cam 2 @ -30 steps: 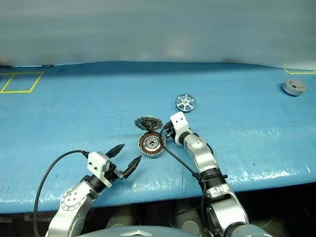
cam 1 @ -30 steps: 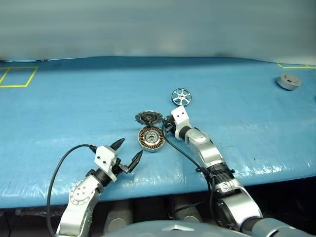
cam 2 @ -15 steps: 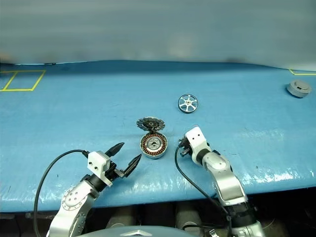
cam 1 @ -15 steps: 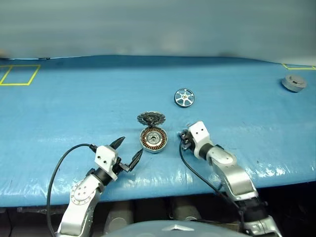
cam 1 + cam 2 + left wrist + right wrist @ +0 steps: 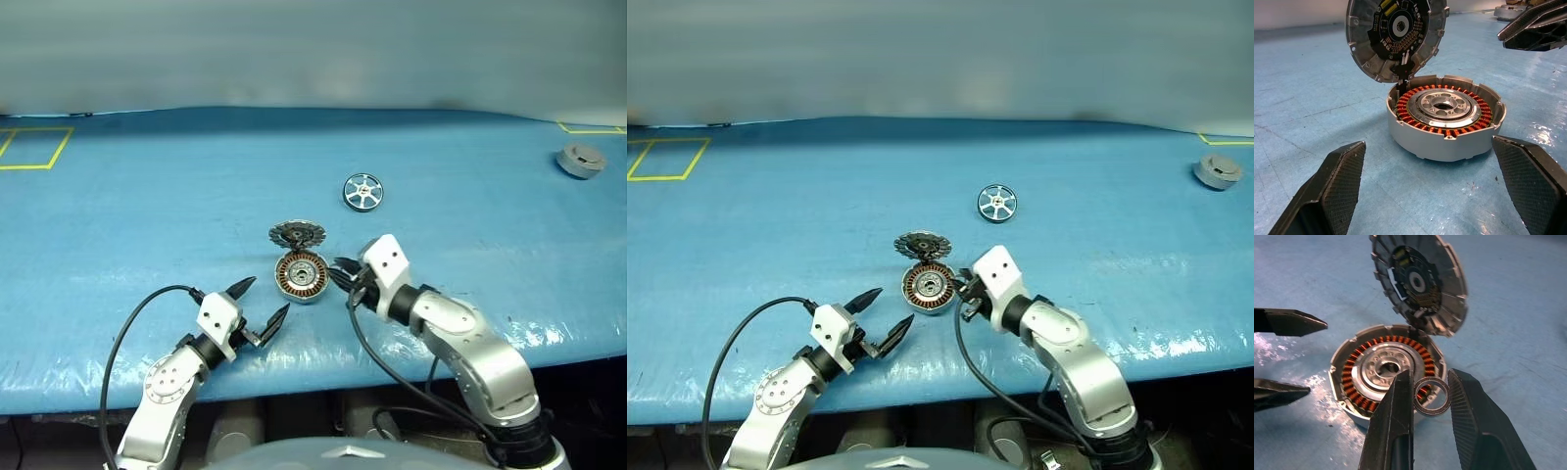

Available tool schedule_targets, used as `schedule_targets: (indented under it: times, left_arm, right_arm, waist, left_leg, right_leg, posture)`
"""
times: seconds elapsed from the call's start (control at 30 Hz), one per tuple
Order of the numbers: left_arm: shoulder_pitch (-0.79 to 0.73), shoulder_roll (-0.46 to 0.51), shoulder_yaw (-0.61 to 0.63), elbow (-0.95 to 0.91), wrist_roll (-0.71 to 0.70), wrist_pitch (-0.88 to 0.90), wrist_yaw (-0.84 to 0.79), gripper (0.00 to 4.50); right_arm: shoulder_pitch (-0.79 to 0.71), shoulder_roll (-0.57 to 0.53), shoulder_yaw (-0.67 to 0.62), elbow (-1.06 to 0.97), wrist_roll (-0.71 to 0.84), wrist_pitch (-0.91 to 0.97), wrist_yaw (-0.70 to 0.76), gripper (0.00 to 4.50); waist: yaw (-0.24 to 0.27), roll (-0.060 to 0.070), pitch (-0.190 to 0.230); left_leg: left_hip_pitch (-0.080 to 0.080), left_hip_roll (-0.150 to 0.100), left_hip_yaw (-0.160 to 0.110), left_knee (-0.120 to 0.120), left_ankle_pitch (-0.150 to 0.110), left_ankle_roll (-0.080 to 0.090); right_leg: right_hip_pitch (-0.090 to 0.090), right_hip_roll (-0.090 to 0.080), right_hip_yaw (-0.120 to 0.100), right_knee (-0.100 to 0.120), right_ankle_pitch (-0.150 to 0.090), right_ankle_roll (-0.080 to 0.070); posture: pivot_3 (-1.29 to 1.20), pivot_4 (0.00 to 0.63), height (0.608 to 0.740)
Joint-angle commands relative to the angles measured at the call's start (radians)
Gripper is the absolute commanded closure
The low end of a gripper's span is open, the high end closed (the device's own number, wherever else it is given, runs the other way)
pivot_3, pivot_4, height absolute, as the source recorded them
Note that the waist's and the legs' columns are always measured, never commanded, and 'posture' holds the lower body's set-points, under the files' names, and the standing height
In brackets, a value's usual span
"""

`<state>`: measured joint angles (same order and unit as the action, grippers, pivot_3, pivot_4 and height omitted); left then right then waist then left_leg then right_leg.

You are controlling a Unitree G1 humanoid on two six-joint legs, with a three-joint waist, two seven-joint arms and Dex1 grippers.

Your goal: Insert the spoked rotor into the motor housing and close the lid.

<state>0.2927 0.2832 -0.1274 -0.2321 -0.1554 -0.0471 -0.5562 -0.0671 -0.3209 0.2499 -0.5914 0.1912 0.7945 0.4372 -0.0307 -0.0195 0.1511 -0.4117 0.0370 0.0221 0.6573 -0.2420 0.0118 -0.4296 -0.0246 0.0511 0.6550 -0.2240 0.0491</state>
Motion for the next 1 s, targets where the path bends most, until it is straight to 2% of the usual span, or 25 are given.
schedule_targets:
  times: [0.03, 0.2, 0.43, 1.0]
  left_arm:
    - [-0.002, 0.001, -0.002, -0.001, 0.005, -0.034, 0.004, 0.0]
    - [-0.004, -0.002, -0.004, 0.006, 0.003, -0.04, 0.008, 0.0]
    - [-0.002, -0.007, -0.005, 0.008, 0.0, -0.04, 0.014, 0.0]
    - [-0.005, -0.006, -0.004, 0.045, 0.005, -0.061, 0.012, 0.0]
  right_arm:
    - [-0.056, 0.065, 0.05, 0.046, -0.029, -0.027, -0.056, 3.82]
    - [-0.106, 0.114, 0.098, 0.149, -0.07, -0.076, -0.086, 3.82]
    - [-0.119, 0.13, 0.129, 0.212, -0.082, -0.111, -0.071, 3.82]
    - [-0.089, 0.142, 0.112, 0.262, -0.071, -0.118, -0.058, 3.82]
  waist:
    - [0.0, 0.0, 0.0]
    - [0.001, 0.0, 0.0]
    - [0.0, 0.0, 0.0]
    - [0.0, 0.0, 0.0]
  left_leg:
    - [0.0, 0.0, 0.0, 0.0, 0.0, 0.0]
    - [0.0, 0.0, 0.0, 0.0, 0.0, 0.0]
    - [0.0, 0.0, 0.001, 0.0, 0.0, 0.0]
    - [0.0, 0.0, 0.001, 0.001, 0.0, 0.0]
  right_leg:
    - [0.0, 0.0, 0.0, 0.0, 0.0, 0.0]
    - [0.0, 0.0, 0.0, 0.0, 0.0, 0.0]
    - [0.0, 0.0, -0.001, 0.0, 0.0, 0.0]
    - [0.0, 0.0, -0.001, 0.002, 0.0, 0.0]
  posture:
    - [0.0, 0.15, 0.74]
    - [0.0, 0.15, 0.74]
    - [0.0, 0.15, 0.74]
    - [0.0, 0.15, 0.74]
